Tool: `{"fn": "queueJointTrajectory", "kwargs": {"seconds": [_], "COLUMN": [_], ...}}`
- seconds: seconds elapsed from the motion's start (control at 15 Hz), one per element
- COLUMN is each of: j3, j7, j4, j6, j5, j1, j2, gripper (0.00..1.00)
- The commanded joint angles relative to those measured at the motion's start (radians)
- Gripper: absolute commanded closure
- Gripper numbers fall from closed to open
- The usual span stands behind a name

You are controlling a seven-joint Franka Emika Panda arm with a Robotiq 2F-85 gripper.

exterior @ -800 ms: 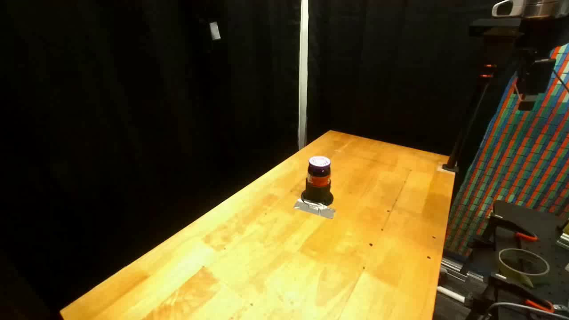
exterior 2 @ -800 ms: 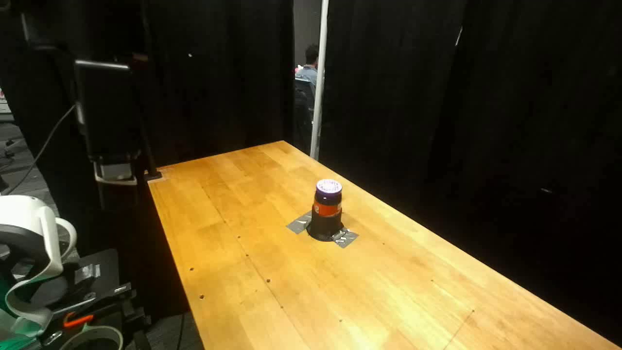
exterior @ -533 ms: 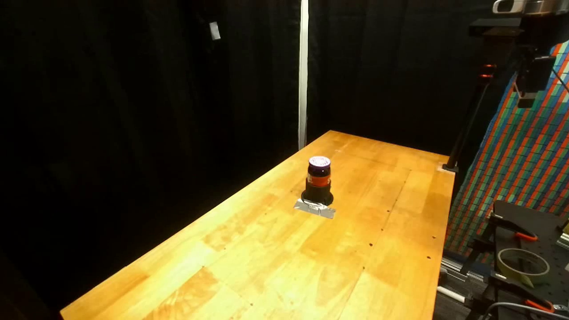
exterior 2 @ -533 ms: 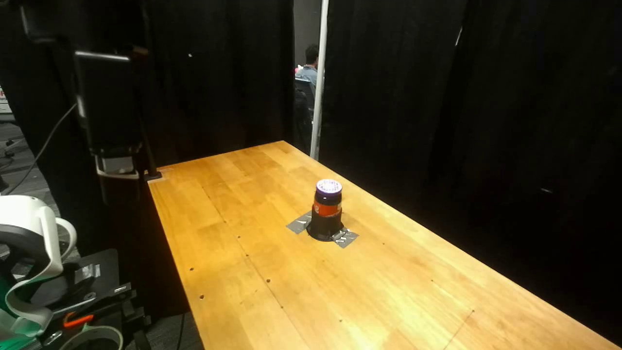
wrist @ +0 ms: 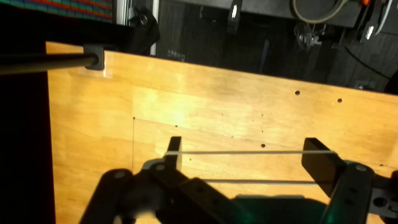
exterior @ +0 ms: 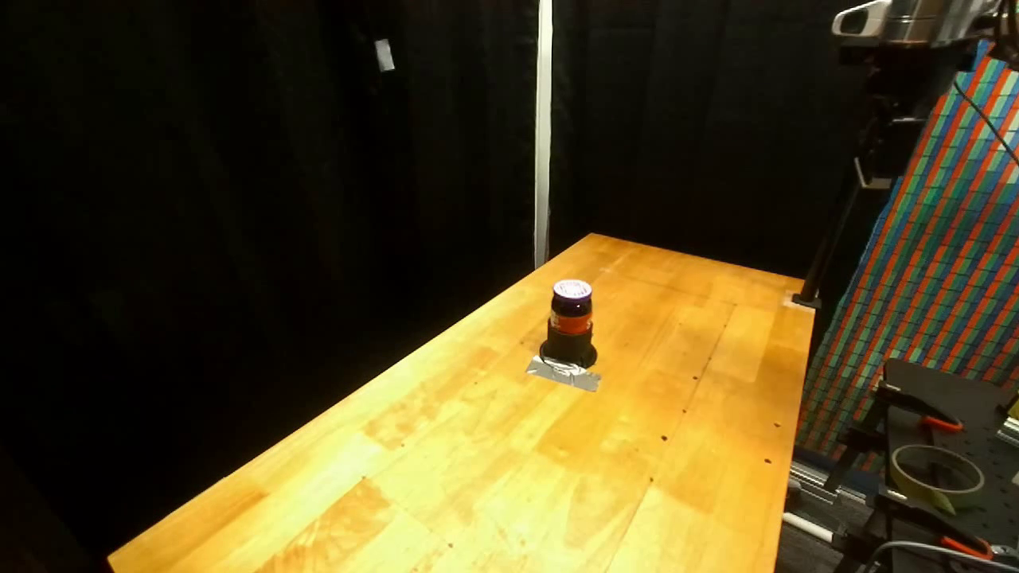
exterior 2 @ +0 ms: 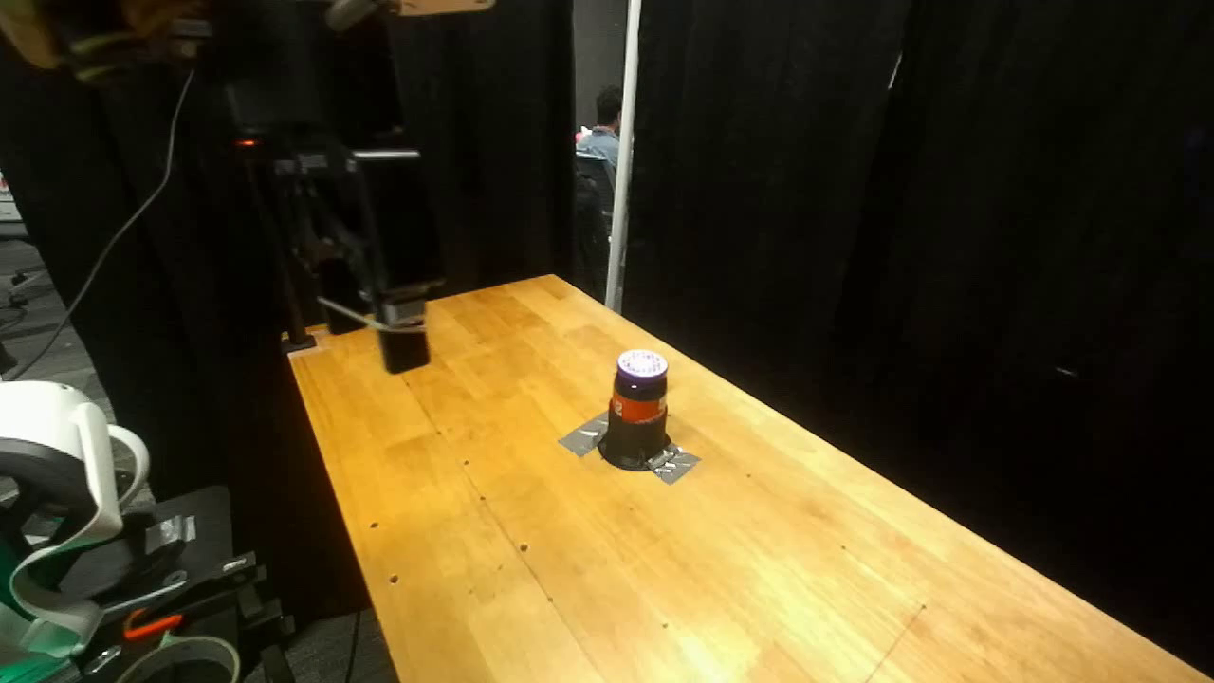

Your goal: Put the rubber band on the jar.

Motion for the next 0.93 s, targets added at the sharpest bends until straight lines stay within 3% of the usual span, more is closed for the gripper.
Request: {"fn": "queueJointTrajectory", "kwargs": {"seconds": [0.0, 0.13, 0.47, 0.87], "j3": [0.006, 0.012, 0.026, 0.064], "j7": [-0.008, 0.001, -0.016, 0.053], "j4": [0.162, 0.25, 0.53, 0.866], "j6": [0.121, 0.158, 0.118, 0.151], "j5": [0.064, 0.126, 0.304, 0.277], "j1": [0.05, 0.067, 0.09, 0.085], "j2": [0.248, 0.366, 0.671, 1.008], "gripper": [0.0, 0.0, 0.0, 0.0]}}
